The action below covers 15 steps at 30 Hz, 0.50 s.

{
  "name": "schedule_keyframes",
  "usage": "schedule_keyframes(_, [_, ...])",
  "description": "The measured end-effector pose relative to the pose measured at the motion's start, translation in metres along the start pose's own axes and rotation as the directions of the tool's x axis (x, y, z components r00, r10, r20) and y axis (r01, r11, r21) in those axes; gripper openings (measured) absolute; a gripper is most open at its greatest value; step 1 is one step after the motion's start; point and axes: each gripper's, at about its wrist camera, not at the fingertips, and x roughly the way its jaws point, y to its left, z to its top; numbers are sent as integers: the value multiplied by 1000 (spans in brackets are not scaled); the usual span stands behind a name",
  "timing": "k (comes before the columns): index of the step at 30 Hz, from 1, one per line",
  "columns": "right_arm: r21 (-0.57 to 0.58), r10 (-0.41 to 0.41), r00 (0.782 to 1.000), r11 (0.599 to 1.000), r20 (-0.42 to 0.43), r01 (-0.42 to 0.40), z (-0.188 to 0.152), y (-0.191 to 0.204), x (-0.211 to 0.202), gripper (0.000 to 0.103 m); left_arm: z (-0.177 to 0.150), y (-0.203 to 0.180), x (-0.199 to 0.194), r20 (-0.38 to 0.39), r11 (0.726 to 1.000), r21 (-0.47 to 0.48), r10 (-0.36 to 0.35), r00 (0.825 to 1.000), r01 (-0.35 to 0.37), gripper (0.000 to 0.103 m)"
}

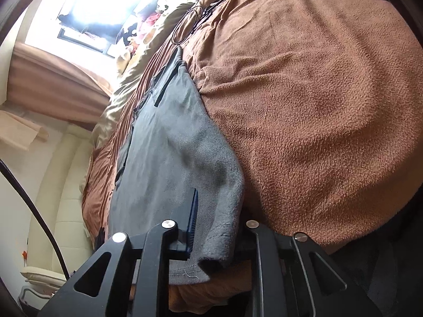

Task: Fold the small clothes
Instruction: 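Close both grippers on the hem edge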

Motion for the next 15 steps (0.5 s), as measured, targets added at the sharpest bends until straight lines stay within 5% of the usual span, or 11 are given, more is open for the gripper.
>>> schedule_keyframes(6, [-36,10,998,999,56,-8,-1,10,-22,0,-4,9,-8,-27,1000,-24,-4,1000,3,4])
schedule_keyframes(15, [-46,82,990,996,111,-78,-11,18,-58,0,1,-4,-49,48,998,-8,-67,997,68,3])
